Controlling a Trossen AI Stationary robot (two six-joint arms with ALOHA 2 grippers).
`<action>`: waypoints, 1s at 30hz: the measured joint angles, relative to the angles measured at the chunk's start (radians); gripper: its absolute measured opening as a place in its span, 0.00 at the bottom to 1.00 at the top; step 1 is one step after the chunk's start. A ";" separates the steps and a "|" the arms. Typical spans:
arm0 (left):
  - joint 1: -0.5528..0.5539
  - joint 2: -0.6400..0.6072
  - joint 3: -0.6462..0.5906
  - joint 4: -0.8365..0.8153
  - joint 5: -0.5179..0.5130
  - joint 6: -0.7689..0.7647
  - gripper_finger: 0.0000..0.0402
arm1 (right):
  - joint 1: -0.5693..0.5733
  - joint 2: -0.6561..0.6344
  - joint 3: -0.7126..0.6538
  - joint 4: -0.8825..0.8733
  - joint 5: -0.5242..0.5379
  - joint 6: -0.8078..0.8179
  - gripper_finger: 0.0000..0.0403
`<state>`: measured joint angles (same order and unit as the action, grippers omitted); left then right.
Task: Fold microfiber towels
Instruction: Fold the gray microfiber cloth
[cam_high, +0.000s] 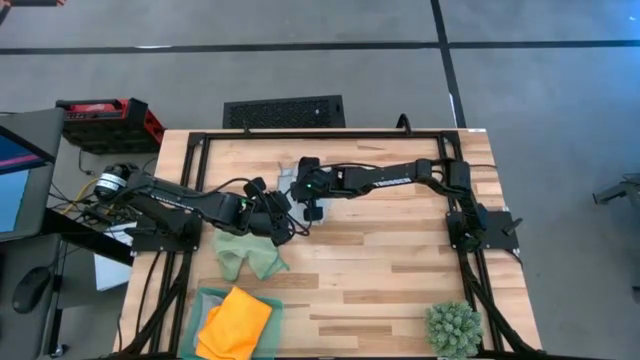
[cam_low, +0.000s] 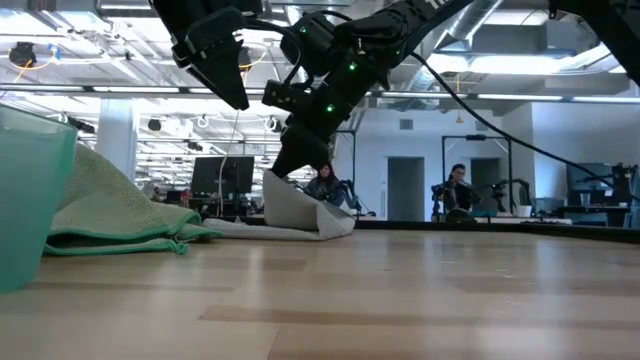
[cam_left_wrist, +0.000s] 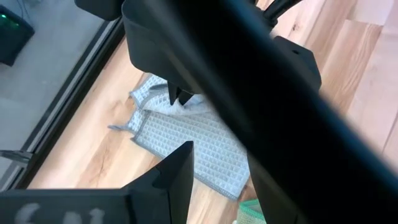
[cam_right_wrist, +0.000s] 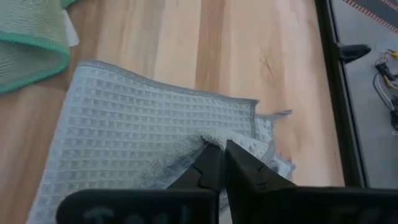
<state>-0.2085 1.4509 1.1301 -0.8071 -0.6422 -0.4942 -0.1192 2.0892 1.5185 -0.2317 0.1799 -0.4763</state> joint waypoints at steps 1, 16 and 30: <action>0.000 0.000 0.000 0.000 0.000 0.000 0.36 | 0.000 0.000 0.000 0.002 0.000 -0.003 0.10; 0.000 0.000 0.000 -0.007 0.000 -0.005 0.36 | 0.010 0.000 0.000 0.008 0.004 -0.002 0.42; -0.010 0.000 -0.003 -0.059 0.000 -0.078 0.36 | -0.019 -0.074 -0.004 -0.336 0.004 0.140 0.53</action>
<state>-0.2184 1.4509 1.1268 -0.8659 -0.6422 -0.5723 -0.1379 2.0156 1.5140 -0.5680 0.1839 -0.3366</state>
